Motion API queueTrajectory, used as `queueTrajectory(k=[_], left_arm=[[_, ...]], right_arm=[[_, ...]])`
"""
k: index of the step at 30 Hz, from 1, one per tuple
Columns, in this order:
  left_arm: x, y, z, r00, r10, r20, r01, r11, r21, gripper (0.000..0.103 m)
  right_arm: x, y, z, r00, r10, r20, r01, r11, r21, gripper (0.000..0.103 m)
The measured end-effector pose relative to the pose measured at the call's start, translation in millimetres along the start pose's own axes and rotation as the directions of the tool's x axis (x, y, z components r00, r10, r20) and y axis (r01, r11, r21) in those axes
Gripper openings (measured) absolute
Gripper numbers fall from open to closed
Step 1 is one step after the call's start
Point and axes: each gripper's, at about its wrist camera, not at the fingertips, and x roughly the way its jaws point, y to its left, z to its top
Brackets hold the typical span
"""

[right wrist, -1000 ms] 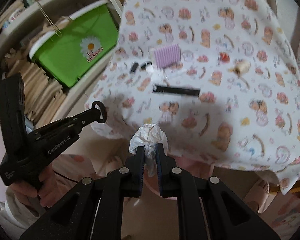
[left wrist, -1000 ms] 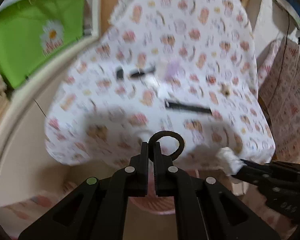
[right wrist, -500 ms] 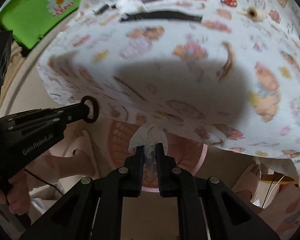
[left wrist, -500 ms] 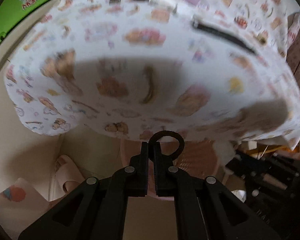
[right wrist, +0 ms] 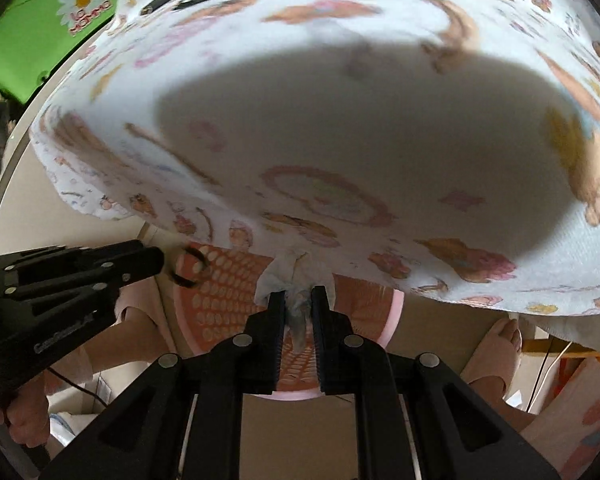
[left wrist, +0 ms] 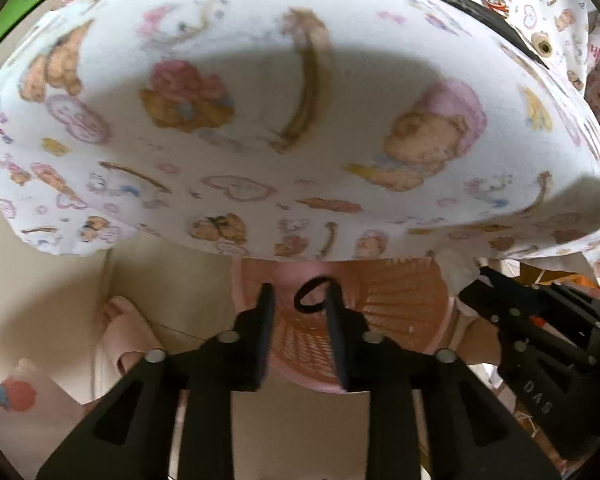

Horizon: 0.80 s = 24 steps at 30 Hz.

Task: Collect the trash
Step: 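Carry the tissue and scissors down over the pink basket with both tools, then open both tools to drop the tissue and scissors into the basket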

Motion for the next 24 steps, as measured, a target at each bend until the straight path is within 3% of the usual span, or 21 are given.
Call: queueTrajectory(k=[11, 16, 18, 24], left_arm=[[-43, 6, 8, 0.989, 0.102, 0.111, -0.102, 0.995, -0.009, 0.039], [-89, 2, 11, 0.953, 0.145, 0.265, -0.147, 0.989, -0.012, 0.049], [-102, 3, 10, 0.938, 0.157, 0.31, -0.159, 0.987, -0.021, 0.049], [-128, 0, 9, 0.918, 0.133, 0.374, -0.138, 0.99, -0.014, 0.049]], right_arm=[[-17, -11, 5, 0.999, -0.014, 0.036, 0.013, 0.999, 0.033, 0.032], [-44, -3, 7, 0.994, -0.03, 0.106, 0.028, 0.999, 0.02, 0.034], [-58, -1, 8, 0.989, -0.031, 0.145, 0.029, 0.999, 0.016, 0.04], [-104, 3, 11, 0.964, -0.036, 0.262, 0.037, 0.999, 0.003, 0.043]])
